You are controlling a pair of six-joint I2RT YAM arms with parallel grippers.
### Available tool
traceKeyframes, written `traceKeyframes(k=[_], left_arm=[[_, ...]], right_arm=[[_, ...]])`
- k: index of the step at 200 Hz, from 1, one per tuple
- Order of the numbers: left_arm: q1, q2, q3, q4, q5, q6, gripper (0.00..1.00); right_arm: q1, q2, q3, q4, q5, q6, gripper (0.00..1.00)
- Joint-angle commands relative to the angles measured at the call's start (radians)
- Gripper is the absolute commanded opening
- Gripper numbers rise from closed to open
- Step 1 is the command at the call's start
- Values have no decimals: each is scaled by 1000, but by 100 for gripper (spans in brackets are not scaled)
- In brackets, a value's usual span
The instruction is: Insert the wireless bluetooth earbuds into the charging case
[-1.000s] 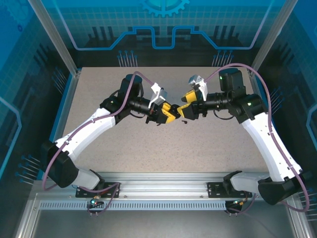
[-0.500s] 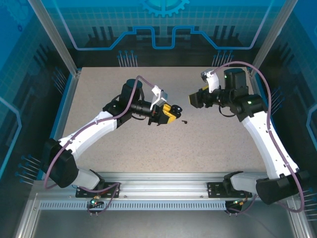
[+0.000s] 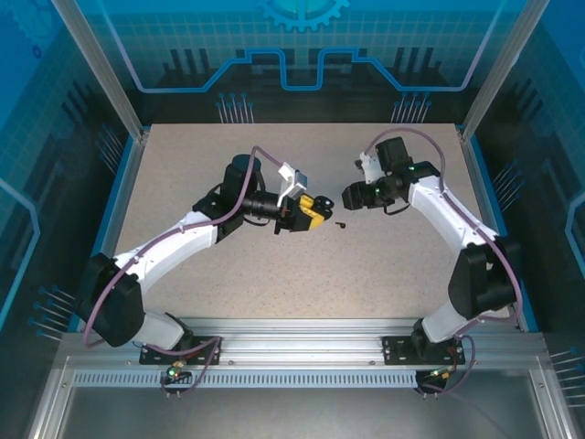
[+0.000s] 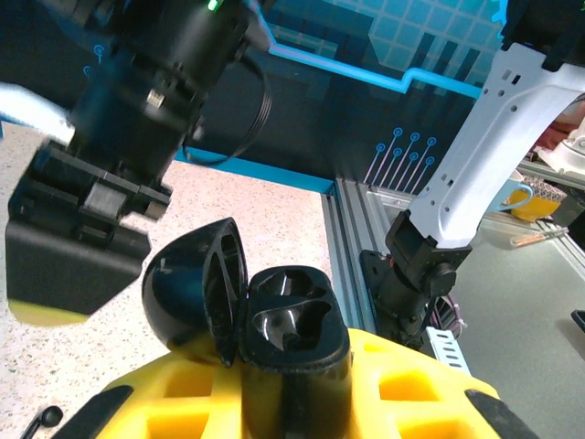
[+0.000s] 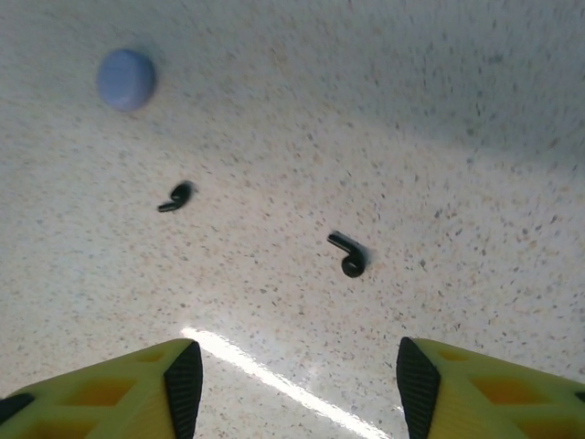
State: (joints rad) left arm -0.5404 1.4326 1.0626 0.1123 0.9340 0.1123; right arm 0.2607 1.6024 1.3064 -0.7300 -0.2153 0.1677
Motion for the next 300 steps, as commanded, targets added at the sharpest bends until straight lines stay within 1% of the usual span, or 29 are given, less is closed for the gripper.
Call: traceKeyframes(k=[1,25,59,92,107,121,135,187,215,257,279,300], left_arm=[[12,-41,-17,55,-4,-19,3],[18,-46,-18,56,-6,-22,3],[24,-55,-18,54,-6,-25,3],[27,-56,-19,52,-4,-26,4],[27,-55,-19,52,-4,-28,4],[28,-55,-18,52,-4,-28,4],[29,-55,-18,50,-4,-28,4],[31,-57,-18,40,-5,-26,4],[34,-60,-19,38,-6,-25,4],[38,-62,-25,35,-9,-23,4],[39,-66,-27,35,-11,-25,4],[39,-67,-28,35,-11,-25,4]], right_arm=[[-8,63,-18,14,-8,48,58],[6,136,-15,9,-2,72,56],[28,202,-19,20,19,117,52],[37,250,-25,39,-11,137,48],[43,271,-22,42,-19,142,44],[49,288,-17,43,-12,147,45],[56,304,-13,42,4,149,46],[74,371,14,38,54,149,45],[80,391,34,40,97,143,39],[106,450,97,14,148,88,31],[122,476,130,1,192,59,28],[135,491,159,-5,213,31,27]])
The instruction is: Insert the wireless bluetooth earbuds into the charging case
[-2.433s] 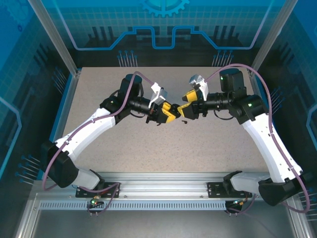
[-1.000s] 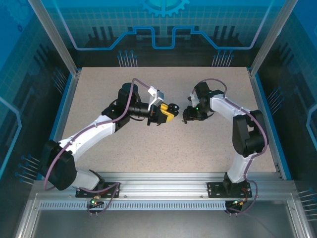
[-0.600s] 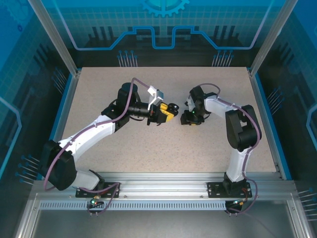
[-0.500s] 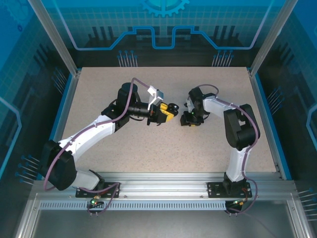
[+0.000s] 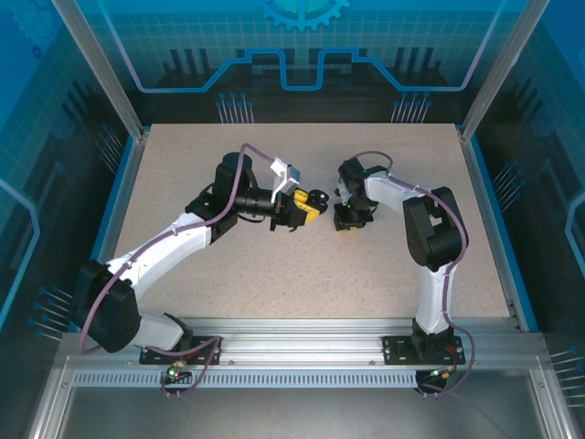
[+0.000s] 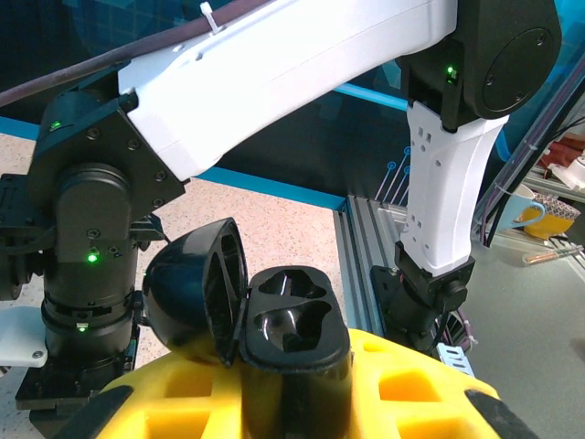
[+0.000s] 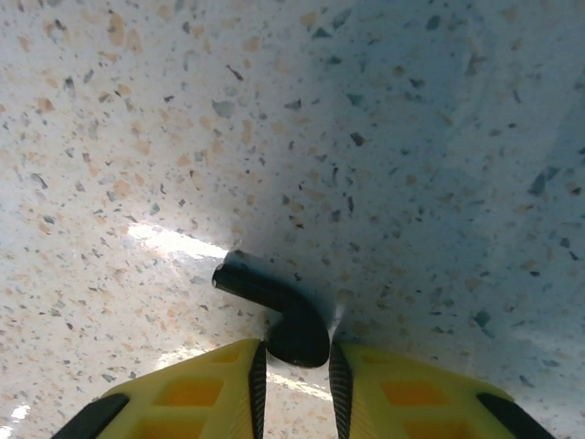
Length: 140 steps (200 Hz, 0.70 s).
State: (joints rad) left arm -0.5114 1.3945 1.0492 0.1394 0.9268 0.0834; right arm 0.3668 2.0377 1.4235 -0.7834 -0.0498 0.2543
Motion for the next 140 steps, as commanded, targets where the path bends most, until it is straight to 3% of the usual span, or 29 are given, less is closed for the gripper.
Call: traceKeyframes(k=[1,77,140], left_arm=[[10,-29,-14,8,-4,4,4],[13,-35,-13,7,-6,-1,4],[18,-39,-11,3,-7,-2,4]], right_arm=[[29,57,44,48,47,-57,27],[61,95,145,28,63,-205,27],[60,40,131,34,24,-194,38]])
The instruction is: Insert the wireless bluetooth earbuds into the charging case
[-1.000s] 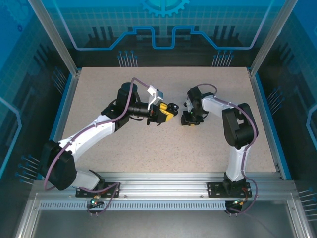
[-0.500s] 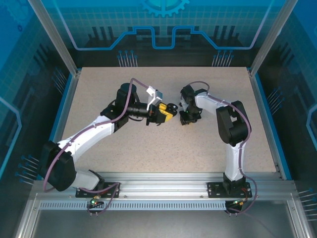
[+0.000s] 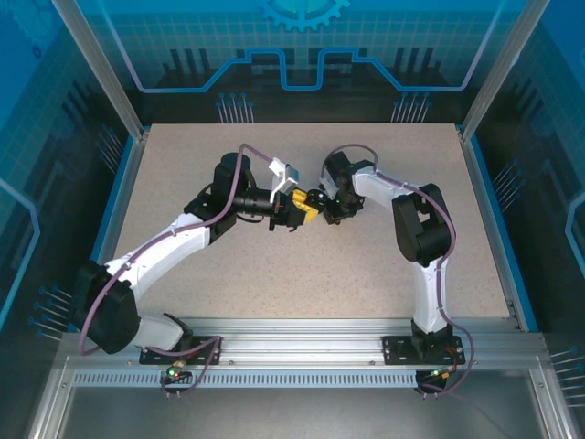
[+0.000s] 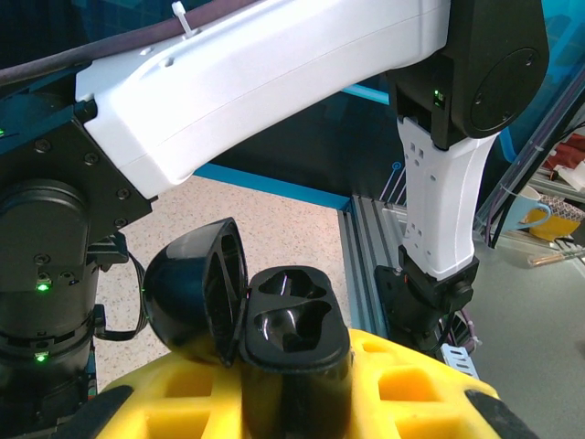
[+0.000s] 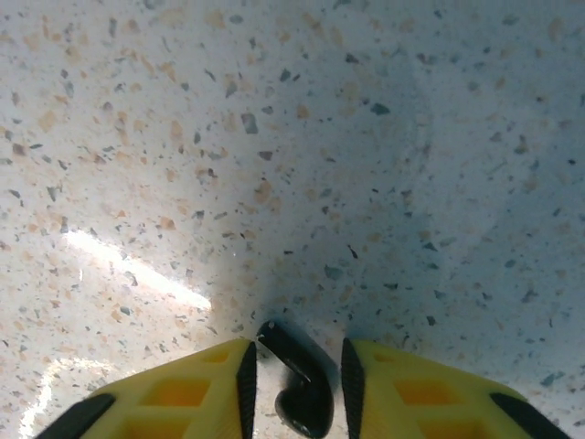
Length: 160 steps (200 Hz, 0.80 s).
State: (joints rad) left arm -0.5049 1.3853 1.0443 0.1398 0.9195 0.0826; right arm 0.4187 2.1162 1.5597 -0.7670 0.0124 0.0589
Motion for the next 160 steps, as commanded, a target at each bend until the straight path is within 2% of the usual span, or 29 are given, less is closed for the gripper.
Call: traceKeyframes(k=[1,26,65,125,160], left_arm=[[11,-31,-6,3,0,-1,4],[12,-32,0,-1,1,-1,4],[11,-31,2,-3,3,-1,3],[13,-32,2,6,2,-7,4],[13,-30,6,1,2,-4,3]], right_arm=[[8,-40,-6,17,-39,3,38],[6,-81,-36,25,-44,38,43],[5,-165,-107,52,-126,60,43],[4,-143,-133,42,-196,88,24],[5,-101,-122,21,-162,101,21]])
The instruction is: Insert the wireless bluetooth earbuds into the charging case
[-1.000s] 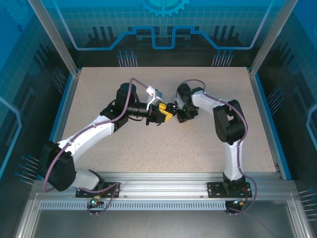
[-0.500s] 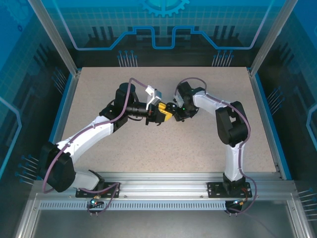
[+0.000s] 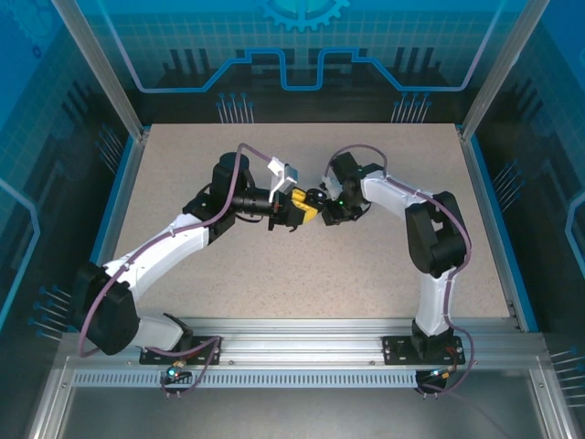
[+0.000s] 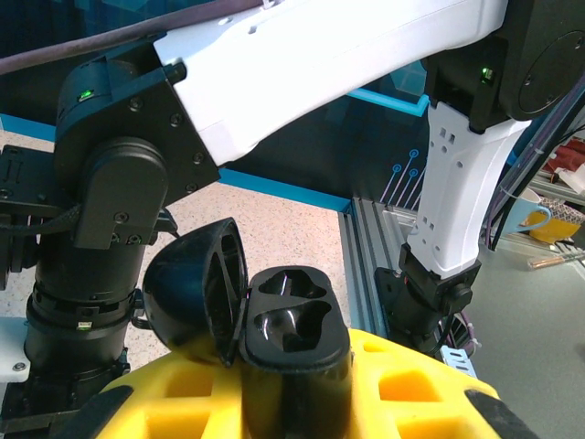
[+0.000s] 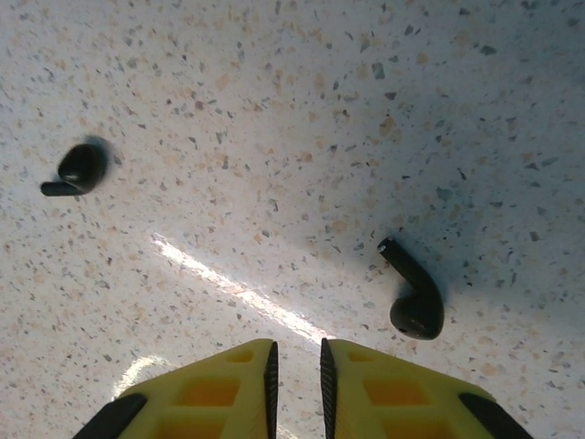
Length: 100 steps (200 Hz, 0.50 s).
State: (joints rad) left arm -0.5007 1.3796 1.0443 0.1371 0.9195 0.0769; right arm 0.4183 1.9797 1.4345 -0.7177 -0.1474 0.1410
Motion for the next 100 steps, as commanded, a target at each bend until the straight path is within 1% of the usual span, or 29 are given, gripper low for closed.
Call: traceKeyframes(k=[1,49,76,100], left_arm=[[8,-25,6,3,2,1,3],[9,-21,6,1,2,1,3],[8,-22,6,0,1,1,3],[8,-23,5,-2,0,2,4]], right_arm=[[4,36,3,-29,-1,19,21],[4,66,18,-55,65,23,20],[4,73,25,-66,143,47,19],[-5,77,29,-65,184,70,19]])
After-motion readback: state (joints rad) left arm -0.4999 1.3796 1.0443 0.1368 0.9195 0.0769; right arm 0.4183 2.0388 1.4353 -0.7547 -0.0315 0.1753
